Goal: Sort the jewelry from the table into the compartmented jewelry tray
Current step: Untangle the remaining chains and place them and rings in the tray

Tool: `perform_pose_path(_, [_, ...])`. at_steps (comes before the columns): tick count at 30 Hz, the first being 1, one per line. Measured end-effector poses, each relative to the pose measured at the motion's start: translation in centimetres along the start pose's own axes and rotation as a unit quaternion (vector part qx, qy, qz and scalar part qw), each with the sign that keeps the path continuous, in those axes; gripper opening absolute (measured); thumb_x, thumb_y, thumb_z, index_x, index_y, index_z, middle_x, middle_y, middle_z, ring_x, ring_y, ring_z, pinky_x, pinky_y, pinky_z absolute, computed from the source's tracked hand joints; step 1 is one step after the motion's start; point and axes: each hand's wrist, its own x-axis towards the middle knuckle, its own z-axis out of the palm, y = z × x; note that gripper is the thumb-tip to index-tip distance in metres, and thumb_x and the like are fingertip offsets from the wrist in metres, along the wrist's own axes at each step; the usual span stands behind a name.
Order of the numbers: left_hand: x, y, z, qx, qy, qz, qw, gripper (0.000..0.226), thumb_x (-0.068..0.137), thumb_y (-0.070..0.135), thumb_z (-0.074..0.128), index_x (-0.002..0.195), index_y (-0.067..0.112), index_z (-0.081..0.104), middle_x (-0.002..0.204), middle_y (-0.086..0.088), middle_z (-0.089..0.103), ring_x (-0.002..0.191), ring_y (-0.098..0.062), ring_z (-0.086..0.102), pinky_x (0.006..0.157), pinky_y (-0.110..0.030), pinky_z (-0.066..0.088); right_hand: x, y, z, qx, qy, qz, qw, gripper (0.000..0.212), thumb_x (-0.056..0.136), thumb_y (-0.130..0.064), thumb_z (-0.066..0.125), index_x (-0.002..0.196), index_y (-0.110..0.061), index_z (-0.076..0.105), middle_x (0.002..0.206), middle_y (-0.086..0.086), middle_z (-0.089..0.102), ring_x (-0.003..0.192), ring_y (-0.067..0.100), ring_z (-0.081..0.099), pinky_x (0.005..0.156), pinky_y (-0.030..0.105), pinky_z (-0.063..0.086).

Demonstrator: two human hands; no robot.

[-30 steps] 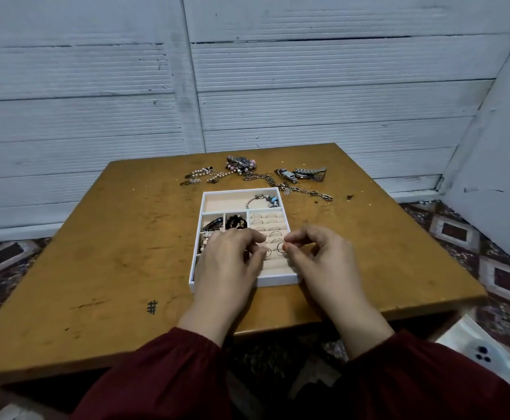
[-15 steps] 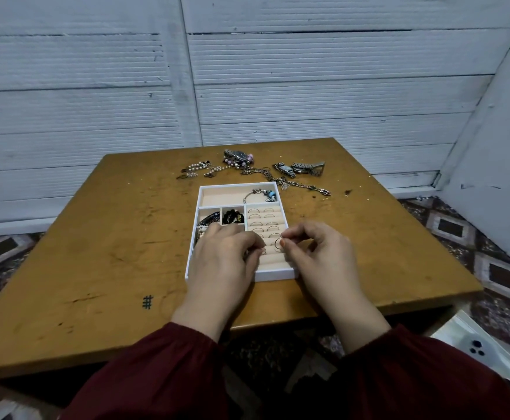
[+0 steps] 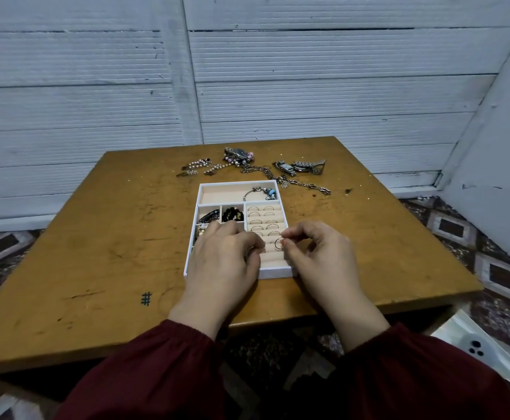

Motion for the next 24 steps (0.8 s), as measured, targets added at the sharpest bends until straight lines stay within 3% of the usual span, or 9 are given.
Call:
perform_pose_path(9, [-0.02,-0.12,0.42,-0.015,-0.005,0.005,1.000,0.012,0.081,0.020,0.065,0.086,0.027,0.072,0.086,0.007,0.057,0.088,-0.018,0.049,0.072,-0.025,0.032,-0.04,-0.21,-0.13,-0.013,-0.001,-0.004,1.000,0.009,0.079,-0.021,0.070,0.082,-0.029,0.070,0.082,-0.013,0.065,0.068,0.006,0.056,0.065,0.033,0.053])
perform_pose_path(14, [0.12,-0.57,0.23,-0.109,0.055,-0.033,0.992,0.010,0.082,0.015,0.066,0.088,0.022,0.071,0.087,0.006,0.055,0.088,-0.017,0.054,0.074,-0.030,0.045,0.00,-0.40,-0.07,-0.036,0.000,-0.011,0.999,0.008,0.080,-0.022,0.071,0.084,-0.030,0.071,0.082,-0.016,0.063,0.069,0.004,0.054,0.063,0.031,0.052])
perform_pose_path(24, [0.38,-0.92,-0.36,-0.147,0.115,-0.054,0.981,0.014,0.081,0.009,0.066,0.088,0.019,0.072,0.080,0.021,0.044,0.081,-0.016,0.055,0.068,-0.028,0.044,0.21,-0.59,-0.10,-0.061,-0.014,-0.022,0.998,0.007,0.079,-0.023,0.072,0.081,-0.030,0.072,0.083,-0.017,0.060,0.073,0.001,0.050,0.062,0.026,0.045])
